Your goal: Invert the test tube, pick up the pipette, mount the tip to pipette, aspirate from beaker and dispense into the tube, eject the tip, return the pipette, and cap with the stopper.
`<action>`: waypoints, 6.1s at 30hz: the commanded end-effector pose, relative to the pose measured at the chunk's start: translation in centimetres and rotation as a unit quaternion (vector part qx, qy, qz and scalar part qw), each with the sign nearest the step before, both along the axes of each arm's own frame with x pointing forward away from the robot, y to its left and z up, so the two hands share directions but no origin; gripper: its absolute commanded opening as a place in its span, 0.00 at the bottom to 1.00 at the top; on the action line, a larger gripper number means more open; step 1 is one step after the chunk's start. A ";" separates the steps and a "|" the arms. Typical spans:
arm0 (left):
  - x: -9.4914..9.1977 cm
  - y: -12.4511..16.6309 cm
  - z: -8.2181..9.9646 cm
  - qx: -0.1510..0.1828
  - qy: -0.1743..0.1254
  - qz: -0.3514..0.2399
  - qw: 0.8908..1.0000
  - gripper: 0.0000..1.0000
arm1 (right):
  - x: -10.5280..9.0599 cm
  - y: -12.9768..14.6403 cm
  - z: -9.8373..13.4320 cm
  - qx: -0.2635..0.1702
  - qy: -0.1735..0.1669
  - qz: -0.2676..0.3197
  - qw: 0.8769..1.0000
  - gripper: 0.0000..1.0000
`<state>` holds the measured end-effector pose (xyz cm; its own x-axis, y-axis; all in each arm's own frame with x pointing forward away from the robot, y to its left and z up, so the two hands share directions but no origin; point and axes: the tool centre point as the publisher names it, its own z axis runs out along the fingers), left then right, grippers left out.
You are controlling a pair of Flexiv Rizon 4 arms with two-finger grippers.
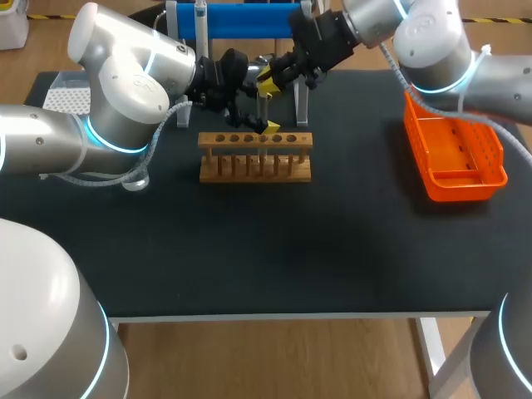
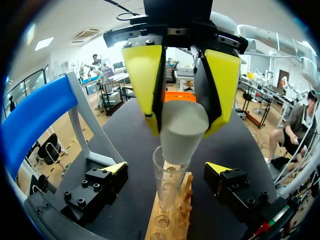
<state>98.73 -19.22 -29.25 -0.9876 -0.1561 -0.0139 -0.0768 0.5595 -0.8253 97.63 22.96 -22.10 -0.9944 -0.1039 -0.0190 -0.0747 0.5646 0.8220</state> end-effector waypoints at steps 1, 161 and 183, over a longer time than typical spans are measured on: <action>0.1 0.0 0.1 0.002 0.002 -0.001 1.000 1.00 | 0.1 0.0 -0.1 0.000 0.000 0.000 1.000 0.00; 0.1 0.0 0.1 0.002 0.002 -0.001 1.000 1.00 | -1.2 -6.3 1.9 0.209 0.001 -0.009 0.978 1.00; -1.8 4.4 1.7 0.025 -0.018 0.063 0.998 1.00 | -1.2 -6.3 1.9 0.209 0.001 -0.009 0.978 1.00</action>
<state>98.07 -15.94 -28.60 -0.9623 -0.2670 -0.0521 -0.1187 0.5846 -0.8026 96.52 16.67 -20.32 -0.9959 -0.0715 -0.0549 -0.0669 0.1779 0.9818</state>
